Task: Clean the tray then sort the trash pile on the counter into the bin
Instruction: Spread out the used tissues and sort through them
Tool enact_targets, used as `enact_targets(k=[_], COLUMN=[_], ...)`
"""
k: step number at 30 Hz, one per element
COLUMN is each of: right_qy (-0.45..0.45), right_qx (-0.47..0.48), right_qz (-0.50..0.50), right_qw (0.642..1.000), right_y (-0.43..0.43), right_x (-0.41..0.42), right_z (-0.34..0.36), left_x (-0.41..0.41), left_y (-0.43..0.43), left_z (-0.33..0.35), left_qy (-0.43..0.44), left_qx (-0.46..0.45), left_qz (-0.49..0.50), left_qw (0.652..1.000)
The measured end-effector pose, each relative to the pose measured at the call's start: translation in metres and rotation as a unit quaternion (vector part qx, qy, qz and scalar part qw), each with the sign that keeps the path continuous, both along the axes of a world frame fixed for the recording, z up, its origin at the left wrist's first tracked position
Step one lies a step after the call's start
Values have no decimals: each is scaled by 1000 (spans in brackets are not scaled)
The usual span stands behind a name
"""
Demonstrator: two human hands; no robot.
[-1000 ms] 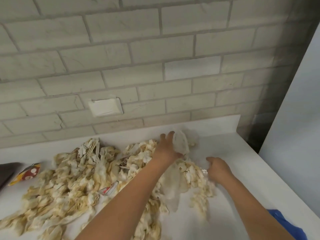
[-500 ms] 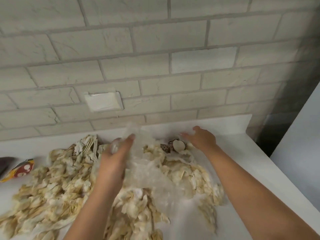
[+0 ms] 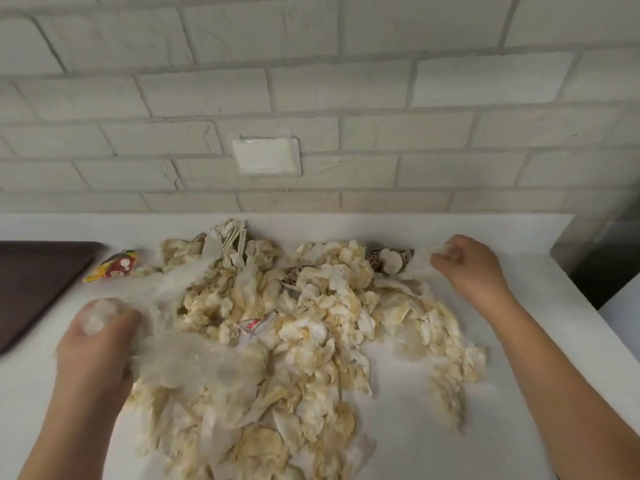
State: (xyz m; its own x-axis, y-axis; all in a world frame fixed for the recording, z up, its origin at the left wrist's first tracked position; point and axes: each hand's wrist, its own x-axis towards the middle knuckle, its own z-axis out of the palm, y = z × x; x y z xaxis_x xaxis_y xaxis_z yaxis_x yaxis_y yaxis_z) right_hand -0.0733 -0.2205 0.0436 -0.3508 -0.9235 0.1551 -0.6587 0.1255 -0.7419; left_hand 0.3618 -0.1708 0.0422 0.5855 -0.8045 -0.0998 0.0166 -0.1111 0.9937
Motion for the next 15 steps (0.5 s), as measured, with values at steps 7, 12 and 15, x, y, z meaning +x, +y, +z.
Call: enact_targets(k=[7, 12, 15], right_qy=[117, 271, 318], right_qx=[176, 190, 189], right_qz=[74, 53, 36], right_qw=[975, 942, 928], right_y=[86, 87, 88], right_x=[65, 89, 93], right_z=[-28, -70, -77], left_x=[-25, -64, -76], left_y=[15, -19, -44], left_z=[14, -10, -33], left_qy=[-245, -589, -651], left_qx=[84, 219, 255], left_qz=[-57, -250, -293], left_qw=[964, 737, 652])
